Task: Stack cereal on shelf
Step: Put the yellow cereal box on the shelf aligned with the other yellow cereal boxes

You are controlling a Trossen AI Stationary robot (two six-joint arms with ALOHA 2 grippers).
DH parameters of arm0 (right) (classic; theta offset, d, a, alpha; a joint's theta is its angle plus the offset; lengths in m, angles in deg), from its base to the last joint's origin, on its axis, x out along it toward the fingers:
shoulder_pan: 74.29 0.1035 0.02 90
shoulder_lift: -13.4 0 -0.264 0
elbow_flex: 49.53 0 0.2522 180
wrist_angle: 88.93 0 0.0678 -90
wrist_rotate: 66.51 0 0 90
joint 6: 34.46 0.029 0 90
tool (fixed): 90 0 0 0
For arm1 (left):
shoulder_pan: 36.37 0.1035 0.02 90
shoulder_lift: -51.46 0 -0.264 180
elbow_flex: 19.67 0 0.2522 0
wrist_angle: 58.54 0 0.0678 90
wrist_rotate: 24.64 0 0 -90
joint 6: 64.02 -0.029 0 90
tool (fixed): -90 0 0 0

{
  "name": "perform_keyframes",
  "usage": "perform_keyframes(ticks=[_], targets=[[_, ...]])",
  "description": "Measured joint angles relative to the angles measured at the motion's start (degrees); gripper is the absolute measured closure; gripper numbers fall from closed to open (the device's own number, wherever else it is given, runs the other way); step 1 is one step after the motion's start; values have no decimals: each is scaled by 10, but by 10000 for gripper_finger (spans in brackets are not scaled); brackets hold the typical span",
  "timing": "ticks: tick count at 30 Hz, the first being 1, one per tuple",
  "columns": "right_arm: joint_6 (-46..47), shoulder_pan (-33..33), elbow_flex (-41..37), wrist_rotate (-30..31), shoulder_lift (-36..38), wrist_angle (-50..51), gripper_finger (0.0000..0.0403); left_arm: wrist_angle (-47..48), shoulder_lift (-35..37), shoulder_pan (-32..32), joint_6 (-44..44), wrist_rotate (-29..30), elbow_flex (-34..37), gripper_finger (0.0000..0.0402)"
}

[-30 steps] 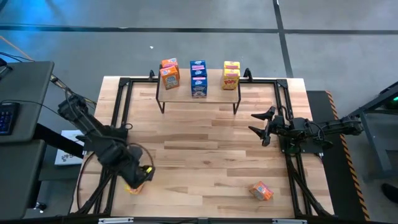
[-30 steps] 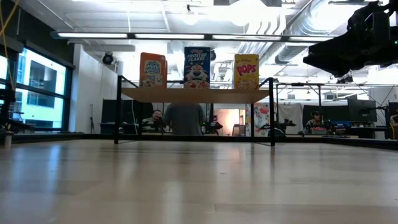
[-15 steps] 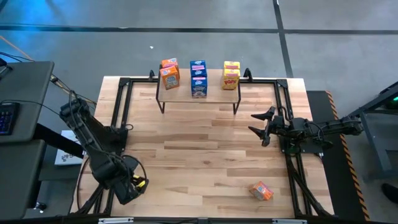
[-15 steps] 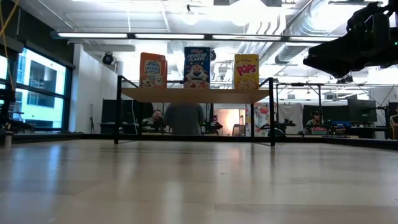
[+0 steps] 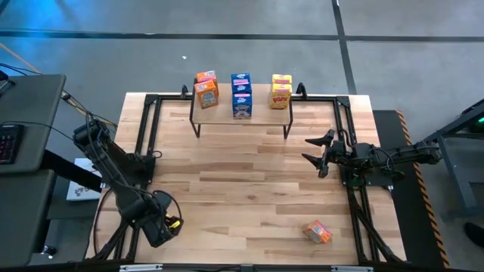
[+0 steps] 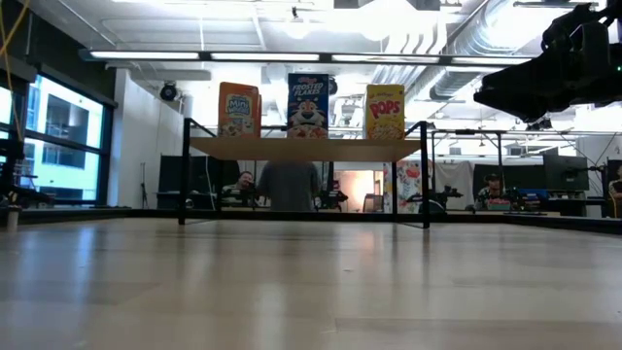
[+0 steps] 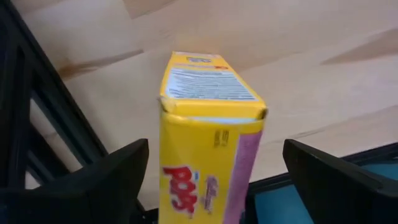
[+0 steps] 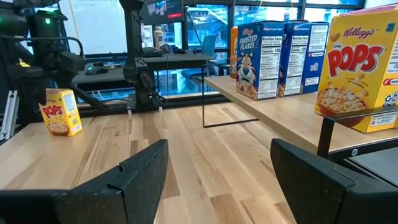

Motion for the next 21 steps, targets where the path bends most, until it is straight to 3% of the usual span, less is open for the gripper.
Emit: perform_keyframes(ticks=[21], targets=[[0,0,0,0,0,0,126,-11,0,40,-116,-30,12,217]])
